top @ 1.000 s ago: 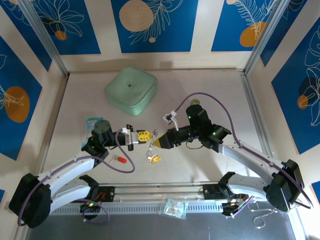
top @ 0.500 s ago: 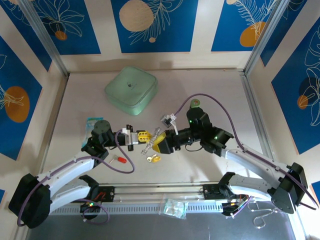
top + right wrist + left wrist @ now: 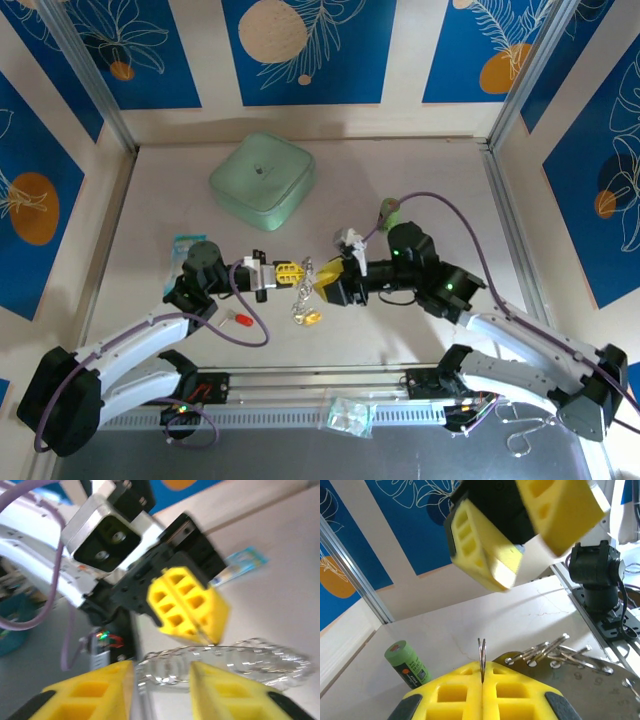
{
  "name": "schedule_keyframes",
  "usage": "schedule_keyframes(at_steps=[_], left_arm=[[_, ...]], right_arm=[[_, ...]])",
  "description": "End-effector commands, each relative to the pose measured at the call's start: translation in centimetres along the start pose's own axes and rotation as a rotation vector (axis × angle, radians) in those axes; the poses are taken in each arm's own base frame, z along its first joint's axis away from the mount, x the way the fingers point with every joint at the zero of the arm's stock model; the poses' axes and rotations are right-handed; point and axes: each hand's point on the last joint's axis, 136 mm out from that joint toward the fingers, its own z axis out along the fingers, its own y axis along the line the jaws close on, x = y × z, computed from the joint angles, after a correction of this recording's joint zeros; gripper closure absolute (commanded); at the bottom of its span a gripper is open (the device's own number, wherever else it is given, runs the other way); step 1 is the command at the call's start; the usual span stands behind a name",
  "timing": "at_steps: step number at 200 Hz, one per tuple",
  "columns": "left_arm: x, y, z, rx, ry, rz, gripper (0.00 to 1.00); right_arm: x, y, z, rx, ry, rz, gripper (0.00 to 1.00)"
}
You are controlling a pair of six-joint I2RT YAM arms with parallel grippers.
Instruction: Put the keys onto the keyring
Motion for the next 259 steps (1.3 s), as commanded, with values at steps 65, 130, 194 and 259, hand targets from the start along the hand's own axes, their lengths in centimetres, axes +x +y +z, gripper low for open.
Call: schedule_keyframes(at_steps=[65,130,194,259], left_arm=[[-1.8,-0.8,0.5,0.075,-0.106,-0.085,1.0],[-1.9,-0.9,0.6,0.095,-0.111,-0.083,1.0],[-2.1,-1.1,0.5,0.103,-0.114,-0.085,1.0],[-1.1,-0.2,0.4,0.035,-0.046,-0.084,0.8]], right_arm=[[1.0,-2.3,2.3,0.056,-0.043,-0.483,0.79],[0.9,-1.4,2.5,0.005,-0.057,-0.528,0.85],[0.9,-1.8,3.2,0.02,-0.031,-0.547,0.86],[1.4,-1.6,3.0,0.021,0.064,-0.616,1.0]])
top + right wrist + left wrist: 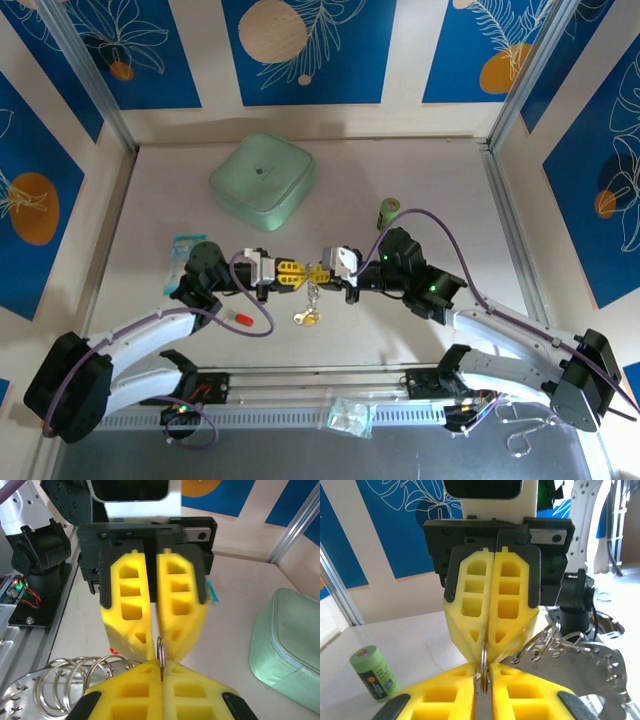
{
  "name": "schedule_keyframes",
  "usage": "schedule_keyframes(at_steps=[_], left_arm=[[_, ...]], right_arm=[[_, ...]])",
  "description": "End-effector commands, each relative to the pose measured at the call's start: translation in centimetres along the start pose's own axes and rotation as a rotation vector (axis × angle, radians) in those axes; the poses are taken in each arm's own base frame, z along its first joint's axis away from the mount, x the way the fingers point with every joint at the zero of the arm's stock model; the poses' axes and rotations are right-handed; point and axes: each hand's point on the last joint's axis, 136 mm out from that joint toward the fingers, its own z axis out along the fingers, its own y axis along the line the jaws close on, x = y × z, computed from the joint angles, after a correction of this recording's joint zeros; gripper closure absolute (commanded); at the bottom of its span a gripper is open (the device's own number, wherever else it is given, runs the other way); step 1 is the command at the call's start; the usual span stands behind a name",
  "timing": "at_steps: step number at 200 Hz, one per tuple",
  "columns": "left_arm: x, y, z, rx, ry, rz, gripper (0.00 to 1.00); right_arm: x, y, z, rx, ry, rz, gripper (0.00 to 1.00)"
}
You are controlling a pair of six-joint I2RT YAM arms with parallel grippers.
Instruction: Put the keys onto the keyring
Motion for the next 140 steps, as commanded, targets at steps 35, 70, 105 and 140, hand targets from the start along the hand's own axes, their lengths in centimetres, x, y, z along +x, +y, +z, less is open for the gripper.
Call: schedule_keyframes(at_steps=[35,70,105,140], left_arm=[[0.5,0.1,-0.4,-0.018,0.189,0.052,0.8],[1.0,-0.1,-0.9,-0.002,0.293,0.052,0.8],[0.3,-0.1,-0.5,0.019,0.287,0.047,0.81],[-0.3,-0.4,-0.1,0.033,0.265,0.048,0.83]], right_arm=[[0.4,0.2,-0.9,-0.024,0.197,-0.109,1.0],[0.2,0.1,-1.2,-0.04,0.3,-0.15,1.0],[-0.2,0.4,-0.7,-0.055,0.363,-0.182,1.0],[-0.9,0.6,0.2,-0.066,0.388,-0.195,1.0]])
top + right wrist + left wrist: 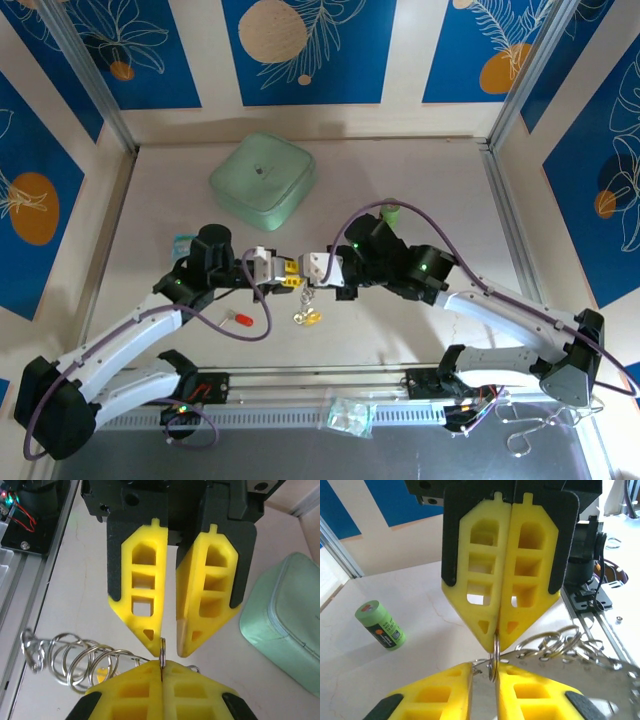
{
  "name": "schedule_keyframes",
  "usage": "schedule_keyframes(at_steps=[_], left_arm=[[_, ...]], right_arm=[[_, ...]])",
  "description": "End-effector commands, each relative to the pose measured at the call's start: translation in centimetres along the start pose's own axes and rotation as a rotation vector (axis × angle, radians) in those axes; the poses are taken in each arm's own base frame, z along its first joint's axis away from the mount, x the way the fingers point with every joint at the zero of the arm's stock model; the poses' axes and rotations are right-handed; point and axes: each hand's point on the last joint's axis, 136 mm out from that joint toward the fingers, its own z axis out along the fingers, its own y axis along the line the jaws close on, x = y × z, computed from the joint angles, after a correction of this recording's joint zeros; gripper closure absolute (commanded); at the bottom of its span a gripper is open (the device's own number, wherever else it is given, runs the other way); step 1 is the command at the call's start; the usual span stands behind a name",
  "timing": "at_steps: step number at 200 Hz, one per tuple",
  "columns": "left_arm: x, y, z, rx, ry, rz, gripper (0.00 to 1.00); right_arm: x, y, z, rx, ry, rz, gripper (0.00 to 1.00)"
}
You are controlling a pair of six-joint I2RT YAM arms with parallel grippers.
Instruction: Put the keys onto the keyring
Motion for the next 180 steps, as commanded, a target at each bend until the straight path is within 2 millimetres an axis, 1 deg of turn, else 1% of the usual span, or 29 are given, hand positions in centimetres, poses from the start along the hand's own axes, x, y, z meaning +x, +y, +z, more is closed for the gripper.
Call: schedule_keyframes(at_steps=[1,14,32,51,56,64,67,70,74,97,109,120,139,152,180], left_arm=[[-1.2,-0.2,0.1,0.019,-0.014,0.031,0.84],[-1.4,-0.3,0.2,0.024,-0.019,0.035,0.87],[-1.3,-0.3,0.2,0.02,-0.017,0.039,1.0],[-1.4,-0.3,0.0,0.011,-0.024,0.054,1.0],[-1.5,-0.4,0.0,0.006,-0.032,0.06,1.0],[-1.7,-0.3,-0.1,-0.004,-0.053,0.067,1.0],[-1.8,-0.3,-0.1,-0.009,-0.066,0.07,1.0],[-2.0,-0.3,-0.1,-0.012,-0.081,0.072,1.0],[-2.2,-0.4,-0.2,-0.016,-0.102,0.075,1.0],[-2.9,-1.1,-0.3,-0.002,-0.214,0.072,1.0],[-3.2,-1.4,-0.3,0.009,-0.255,0.06,1.0],[-3.4,-1.6,-0.4,0.019,-0.282,0.055,1.0],[-3.4,-1.8,-0.3,0.031,-0.309,0.041,1.0],[-3.4,-2.0,-0.3,0.041,-0.315,0.035,1.0],[-3.3,-2.0,-0.2,0.051,-0.323,0.026,1.0]], right_arm=[[-0.9,0.0,-0.4,-0.004,0.019,-0.03,1.0],[-1.2,0.2,0.0,-0.013,0.025,-0.032,1.0],[-1.6,0.3,0.3,-0.021,0.03,-0.036,1.0],[-2.5,-0.1,-0.4,-0.003,-0.044,-0.001,1.0],[-2.7,-0.2,-0.7,0.007,-0.078,0.012,0.93],[-2.8,-0.3,-1.3,0.01,-0.139,0.035,0.76],[-2.9,-0.3,-1.6,0.015,-0.165,0.046,0.71],[-2.8,-0.3,-1.8,0.016,-0.187,0.06,0.69],[-2.9,-0.5,-2.1,0.027,-0.225,0.075,0.67],[-2.3,-0.5,-3.5,0.028,-0.398,0.175,0.67],[-1.9,0.1,-3.9,0.011,-0.474,0.202,0.68],[-1.3,0.7,-3.7,0.007,-0.518,0.215,0.68],[-0.7,1.4,-3.2,-0.002,-0.534,0.231,0.69],[-0.4,1.3,-2.9,0.004,-0.529,0.242,0.7],[-0.7,1.0,-2.7,0.002,-0.543,0.244,0.73]])
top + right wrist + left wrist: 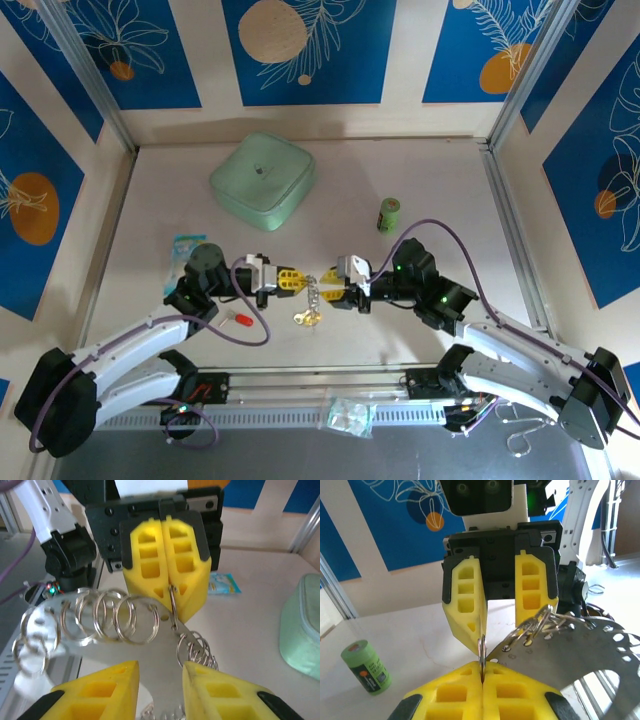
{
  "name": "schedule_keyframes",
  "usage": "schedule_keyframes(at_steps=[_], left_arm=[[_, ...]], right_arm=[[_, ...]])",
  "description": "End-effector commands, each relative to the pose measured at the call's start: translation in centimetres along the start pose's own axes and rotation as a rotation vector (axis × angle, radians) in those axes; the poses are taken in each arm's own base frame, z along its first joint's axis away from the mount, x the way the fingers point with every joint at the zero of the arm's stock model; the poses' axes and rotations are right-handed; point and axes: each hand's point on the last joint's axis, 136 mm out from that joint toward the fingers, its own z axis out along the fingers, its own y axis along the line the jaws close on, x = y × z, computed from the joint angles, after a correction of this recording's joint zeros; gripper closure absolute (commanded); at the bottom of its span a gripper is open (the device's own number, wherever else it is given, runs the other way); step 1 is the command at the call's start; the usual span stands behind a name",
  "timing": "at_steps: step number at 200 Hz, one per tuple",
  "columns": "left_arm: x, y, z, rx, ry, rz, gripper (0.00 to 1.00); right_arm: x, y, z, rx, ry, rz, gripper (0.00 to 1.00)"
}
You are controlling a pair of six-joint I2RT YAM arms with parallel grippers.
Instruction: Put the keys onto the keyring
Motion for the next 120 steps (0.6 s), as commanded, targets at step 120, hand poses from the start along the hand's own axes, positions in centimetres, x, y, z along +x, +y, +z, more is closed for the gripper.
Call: schedule_keyframes(at_steps=[120], left_arm=[[-1.9,-1.1,0.2,0.074,-0.087,0.026,1.0]], right_arm=[[-3.7,0.0,1.1,-0.029,-0.119,-0.043,0.81]])
